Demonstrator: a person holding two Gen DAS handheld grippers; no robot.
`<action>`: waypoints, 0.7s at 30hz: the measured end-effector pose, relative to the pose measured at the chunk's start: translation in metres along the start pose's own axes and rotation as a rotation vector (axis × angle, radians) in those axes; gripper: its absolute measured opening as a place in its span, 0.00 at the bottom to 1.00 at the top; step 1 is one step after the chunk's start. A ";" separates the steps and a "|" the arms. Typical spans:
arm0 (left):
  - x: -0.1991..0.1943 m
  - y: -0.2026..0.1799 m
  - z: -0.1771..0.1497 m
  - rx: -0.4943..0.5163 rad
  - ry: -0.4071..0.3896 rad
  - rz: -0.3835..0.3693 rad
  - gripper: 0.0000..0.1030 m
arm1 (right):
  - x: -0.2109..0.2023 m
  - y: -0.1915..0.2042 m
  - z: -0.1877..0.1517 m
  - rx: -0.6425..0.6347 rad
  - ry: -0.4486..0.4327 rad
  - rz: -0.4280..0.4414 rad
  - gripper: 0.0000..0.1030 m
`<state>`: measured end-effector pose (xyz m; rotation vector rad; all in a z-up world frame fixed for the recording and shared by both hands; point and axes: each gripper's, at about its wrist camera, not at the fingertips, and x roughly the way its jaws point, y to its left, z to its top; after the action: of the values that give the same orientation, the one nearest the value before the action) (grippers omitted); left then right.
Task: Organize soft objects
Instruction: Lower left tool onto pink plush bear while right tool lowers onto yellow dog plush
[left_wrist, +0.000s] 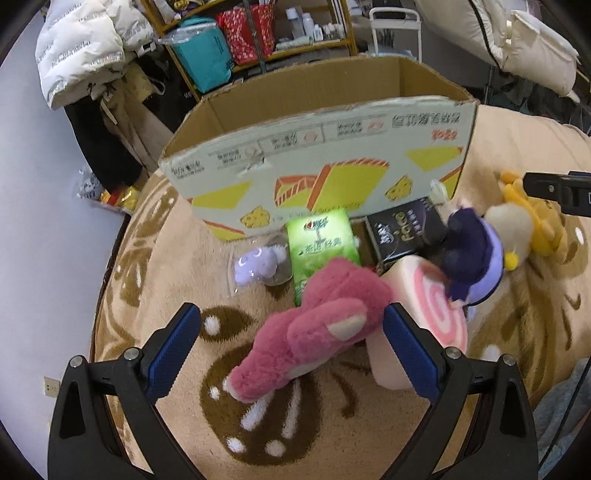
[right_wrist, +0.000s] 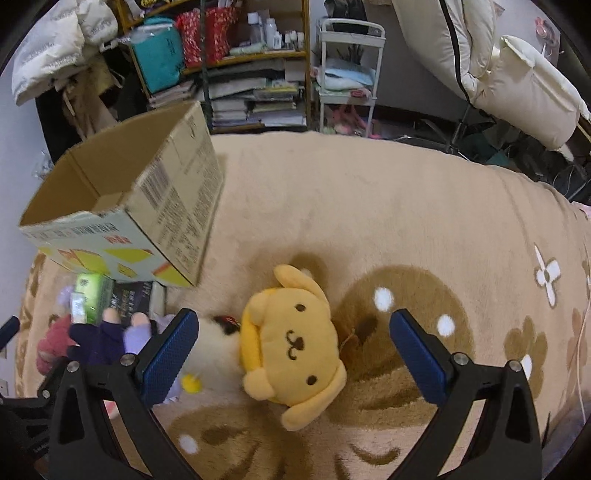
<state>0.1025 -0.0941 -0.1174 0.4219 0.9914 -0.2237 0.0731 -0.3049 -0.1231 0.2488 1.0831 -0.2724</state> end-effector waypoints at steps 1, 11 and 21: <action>0.002 0.002 0.000 -0.010 0.014 -0.016 0.95 | 0.002 -0.001 -0.001 0.003 0.014 -0.001 0.99; 0.018 0.008 -0.003 -0.080 0.086 -0.112 0.95 | 0.011 -0.012 -0.001 0.053 0.069 0.037 0.90; 0.025 0.015 -0.005 -0.128 0.100 -0.171 0.88 | 0.021 -0.024 0.001 0.145 0.112 0.065 0.82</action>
<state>0.1174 -0.0786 -0.1373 0.2338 1.1348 -0.2932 0.0752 -0.3303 -0.1428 0.4318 1.1650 -0.2819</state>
